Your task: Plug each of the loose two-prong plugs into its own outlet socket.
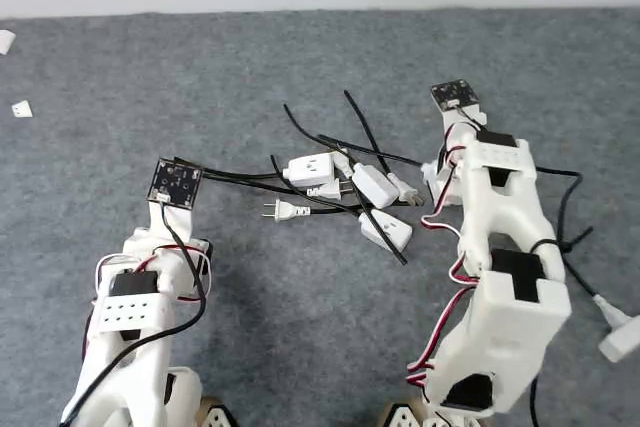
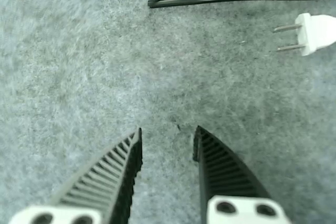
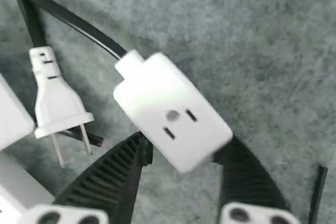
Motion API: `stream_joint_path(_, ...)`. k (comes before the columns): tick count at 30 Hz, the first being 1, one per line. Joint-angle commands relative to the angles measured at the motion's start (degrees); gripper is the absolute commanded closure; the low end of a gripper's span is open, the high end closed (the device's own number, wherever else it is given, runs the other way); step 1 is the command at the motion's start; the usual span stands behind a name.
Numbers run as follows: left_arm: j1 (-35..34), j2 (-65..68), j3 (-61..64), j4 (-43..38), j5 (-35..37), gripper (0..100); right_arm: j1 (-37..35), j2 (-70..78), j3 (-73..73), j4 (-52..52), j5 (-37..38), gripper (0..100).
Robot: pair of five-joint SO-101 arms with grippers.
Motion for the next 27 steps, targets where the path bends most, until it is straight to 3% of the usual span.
stream_joint_path(1,0.18,0.18,-3.03,-1.93,-0.97,85,-0.57,-1.63,-3.34,0.04,0.44,92.7)
stream_joint_path(8,0.18,0.18,-3.03,-1.85,-1.05,85,-0.57,-1.71,-3.16,-0.75,0.44,92.8)
stream_joint_path(16,0.18,0.18,-3.03,-1.93,-1.14,85,1.63,-2.59,-6.33,0.84,5.36,66.7)
stream_joint_path(20,0.18,0.18,-3.03,-2.02,-1.14,85,1.1,-2.51,-9.05,0.84,11.87,66.6)
stream_joint_path(27,0.18,0.18,-3.03,-2.02,-1.23,85,-3.03,-2.33,-9.14,-2.51,16.97,66.6)
